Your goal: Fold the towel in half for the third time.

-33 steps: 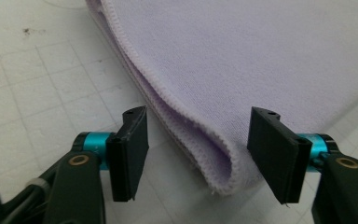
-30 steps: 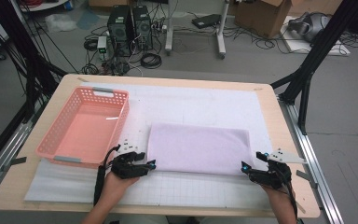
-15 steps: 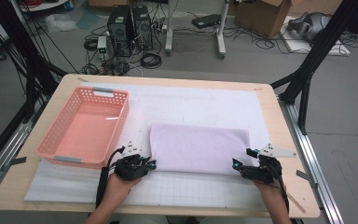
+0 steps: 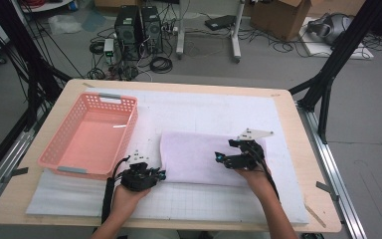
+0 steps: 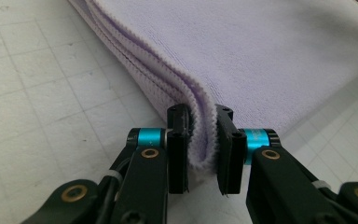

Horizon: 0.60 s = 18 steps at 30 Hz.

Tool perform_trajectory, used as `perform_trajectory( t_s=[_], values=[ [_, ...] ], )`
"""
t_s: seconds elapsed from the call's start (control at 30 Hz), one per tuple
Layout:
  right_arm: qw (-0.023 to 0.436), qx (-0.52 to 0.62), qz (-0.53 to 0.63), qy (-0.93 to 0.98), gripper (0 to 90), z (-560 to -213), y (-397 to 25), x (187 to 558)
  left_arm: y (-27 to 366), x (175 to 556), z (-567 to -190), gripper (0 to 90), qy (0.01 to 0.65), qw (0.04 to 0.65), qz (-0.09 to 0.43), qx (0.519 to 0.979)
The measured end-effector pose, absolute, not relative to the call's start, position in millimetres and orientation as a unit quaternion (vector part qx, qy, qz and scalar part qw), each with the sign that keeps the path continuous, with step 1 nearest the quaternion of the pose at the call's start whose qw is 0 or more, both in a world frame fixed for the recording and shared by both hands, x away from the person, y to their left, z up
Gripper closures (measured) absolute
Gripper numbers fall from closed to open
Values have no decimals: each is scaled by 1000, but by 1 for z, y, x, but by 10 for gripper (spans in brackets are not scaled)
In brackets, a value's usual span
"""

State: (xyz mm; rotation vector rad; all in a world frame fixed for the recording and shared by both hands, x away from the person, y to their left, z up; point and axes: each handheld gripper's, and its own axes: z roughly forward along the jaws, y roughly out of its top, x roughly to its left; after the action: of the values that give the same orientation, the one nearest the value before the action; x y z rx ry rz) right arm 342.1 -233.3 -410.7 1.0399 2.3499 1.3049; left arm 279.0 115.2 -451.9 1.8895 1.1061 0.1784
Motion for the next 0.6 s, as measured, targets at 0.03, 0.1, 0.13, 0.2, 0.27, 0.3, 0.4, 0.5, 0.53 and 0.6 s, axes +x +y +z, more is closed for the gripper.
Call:
perform_trajectory(
  t_s=[0.03, 0.1, 0.13, 0.2, 0.27, 0.3, 0.4, 0.5, 0.53, 0.6],
  values=[
    [128, 355, 444, 812, 219, -409, -227, 348, 115, 279, -452, 768, 449, 455, 70, 766],
    [125, 346, 442, 818, 219, -407, -216, 360, 116, 279, -452, 768, 449, 455, 69, 766],
    [121, 345, 437, 822, 221, -406, -209, 367, 116, 279, -452, 768, 449, 455, 69, 766],
    [118, 341, 429, 828, 228, -407, -199, 377, 116, 279, -452, 768, 449, 455, 69, 766],
    [112, 336, 419, 836, 253, -409, -187, 387, 116, 280, -452, 768, 449, 456, 67, 766],
    [110, 331, 415, 840, 266, -410, -181, 393, 116, 280, -452, 769, 450, 456, 67, 765],
    [96, 322, 396, 854, 305, -415, -162, 406, 116, 280, -452, 770, 452, 456, 64, 764],
    [89, 311, 381, 866, 331, -419, -144, 417, 117, 280, -452, 772, 451, 458, 61, 763],
    [87, 308, 378, 869, 336, -420, -139, 421, 117, 280, -452, 774, 452, 459, 61, 763],
    [84, 305, 375, 871, 341, -420, -133, 425, 118, 280, -452, 774, 452, 458, 60, 763]
  ],
)
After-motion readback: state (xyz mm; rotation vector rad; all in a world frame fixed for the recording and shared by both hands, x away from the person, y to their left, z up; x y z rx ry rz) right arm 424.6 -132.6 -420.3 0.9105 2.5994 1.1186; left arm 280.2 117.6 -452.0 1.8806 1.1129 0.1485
